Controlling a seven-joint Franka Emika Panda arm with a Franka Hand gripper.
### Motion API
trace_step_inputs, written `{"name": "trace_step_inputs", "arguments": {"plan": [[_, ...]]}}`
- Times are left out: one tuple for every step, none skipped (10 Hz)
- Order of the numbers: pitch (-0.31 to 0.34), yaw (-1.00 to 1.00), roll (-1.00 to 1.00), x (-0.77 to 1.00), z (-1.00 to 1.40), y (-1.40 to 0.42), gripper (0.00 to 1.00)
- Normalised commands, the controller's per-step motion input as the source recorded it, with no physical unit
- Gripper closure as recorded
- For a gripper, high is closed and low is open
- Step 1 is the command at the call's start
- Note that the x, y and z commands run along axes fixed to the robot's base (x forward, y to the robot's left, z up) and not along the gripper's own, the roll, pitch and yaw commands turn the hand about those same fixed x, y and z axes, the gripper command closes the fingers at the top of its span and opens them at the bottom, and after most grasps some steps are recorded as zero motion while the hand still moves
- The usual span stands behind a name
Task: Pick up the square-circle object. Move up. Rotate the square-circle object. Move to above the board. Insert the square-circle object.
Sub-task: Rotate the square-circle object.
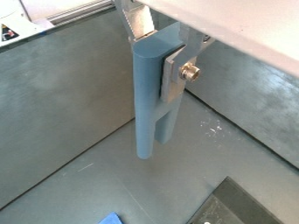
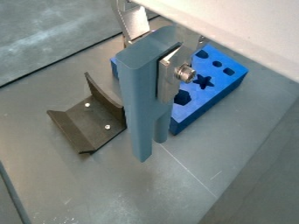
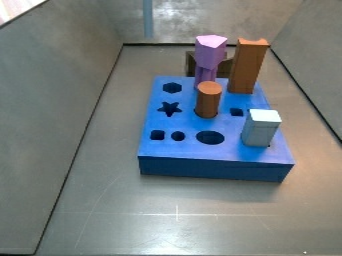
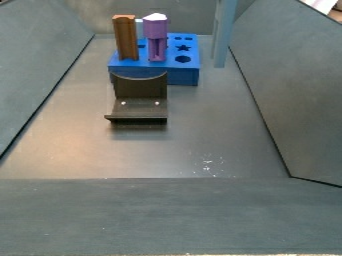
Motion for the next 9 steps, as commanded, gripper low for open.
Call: {"name": "trace_step_inputs", "arguments": {"plan": [[-0.012,-0.16,-0.03,0.00,-1.00,0.00,1.00],[-0.016,-0.13,-0.03,0.00,-1.00,0.00,1.00],[-0.032,-0.08,-0.03,0.02,-1.00,0.00,1.00],[-0.036,-0.06,-0.03,0.02,-1.00,0.00,1.00],[-0.045,-0.04,-0.03,0.02,-1.00,0.00,1.00],[-0.048,-0.04,-0.03,0.02,-1.00,0.00,1.00],[-0.049,-0.03,-0.04,0.02,-1.00,0.00,1.00],[-0.050,-0.03,-0.04,0.02,-0.82,0.00,1.00],[-0.052,-0.03,-0.05,0.02,-0.65,0.00,1.00]]}}
